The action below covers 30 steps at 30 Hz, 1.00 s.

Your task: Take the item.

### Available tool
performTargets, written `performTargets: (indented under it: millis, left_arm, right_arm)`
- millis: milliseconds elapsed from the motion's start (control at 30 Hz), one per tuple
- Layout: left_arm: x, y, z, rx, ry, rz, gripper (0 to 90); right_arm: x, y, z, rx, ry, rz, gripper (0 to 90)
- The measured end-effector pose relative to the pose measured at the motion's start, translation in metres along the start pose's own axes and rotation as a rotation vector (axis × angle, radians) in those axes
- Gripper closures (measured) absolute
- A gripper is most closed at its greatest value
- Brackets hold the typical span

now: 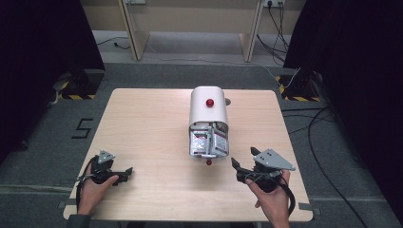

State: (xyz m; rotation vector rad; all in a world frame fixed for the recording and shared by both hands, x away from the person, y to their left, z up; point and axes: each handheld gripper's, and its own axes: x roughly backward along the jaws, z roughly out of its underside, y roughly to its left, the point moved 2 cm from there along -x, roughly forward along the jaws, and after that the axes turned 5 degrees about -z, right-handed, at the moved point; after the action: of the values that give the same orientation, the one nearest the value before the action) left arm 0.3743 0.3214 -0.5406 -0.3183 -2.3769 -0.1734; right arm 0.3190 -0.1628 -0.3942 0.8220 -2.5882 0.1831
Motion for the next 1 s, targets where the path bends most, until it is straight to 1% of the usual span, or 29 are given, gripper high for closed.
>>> performTargets:
  millis: [233,300,333,400,433,467,533,600,667,767,867,900,933,967,1000]
  left_arm:
    - [0.000,0.000,0.000,0.000,0.000,0.000,0.0]
    - [0.000,0.000,0.000,0.000,0.000,0.000,0.0]
    - [0.000,0.000,0.000,0.000,0.000,0.000,0.0]
    - [0.000,0.000,0.000,0.000,0.000,0.000,0.0]
    - [0.000,0.000,0.000,0.000,0.000,0.000,0.0]
    - [0.000,0.000,0.000,0.000,0.000,0.000,0.0]
    - [0.000,0.000,0.000,0.000,0.000,0.000,0.0]
    - [0.000,0.000,0.000,0.000,0.000,0.000,0.0]
    - [0.000,0.000,0.000,0.000,0.000,0.000,0.0]
    - [0.000,0.000,0.000,0.000,0.000,0.000,0.0]
    - [0.000,0.000,0.000,0.000,0.000,0.000,0.0]
    - [0.000,0.000,0.000,0.000,0.000,0.000,0.0]
    - [0.000,0.000,0.000,0.000,0.000,0.000,0.0]
    - [0.000,0.000,0.000,-0.003,0.003,0.000,0.0]
    - [0.000,0.000,0.000,-0.003,0.003,0.000,0.0]
  right_arm:
    - [-0.005,0.007,-0.008,0.016,-0.009,-0.020,27.7]
    - [-0.008,0.010,-0.013,0.024,-0.017,-0.027,28.0]
    - [-0.011,0.014,-0.017,0.034,-0.023,-0.037,28.3]
    - [-0.015,0.019,-0.020,0.048,-0.022,-0.045,28.5]
    - [-0.015,0.019,-0.020,0.048,-0.022,-0.045,28.5]
    - [-0.019,0.022,-0.024,0.056,-0.025,-0.051,29.6]
    - [-0.022,0.024,-0.025,0.061,-0.024,-0.056,30.0]
    - [-0.029,0.029,-0.028,0.081,-0.020,-0.061,31.1]
    - [-0.031,0.030,-0.029,0.087,-0.019,-0.063,31.7]
    - [-0.040,0.035,-0.030,0.104,-0.007,-0.078,33.3]
    - [-0.049,0.036,-0.030,0.115,-0.001,-0.074,36.3]
    - [-0.053,0.037,-0.030,0.127,0.008,-0.066,38.1]
    - [-0.053,0.037,-0.030,0.127,0.008,-0.066,38.1]
    - [-0.056,0.037,-0.029,0.144,0.016,-0.042,41.2]
    - [-0.056,0.037,-0.029,0.144,0.016,-0.042,41.2]
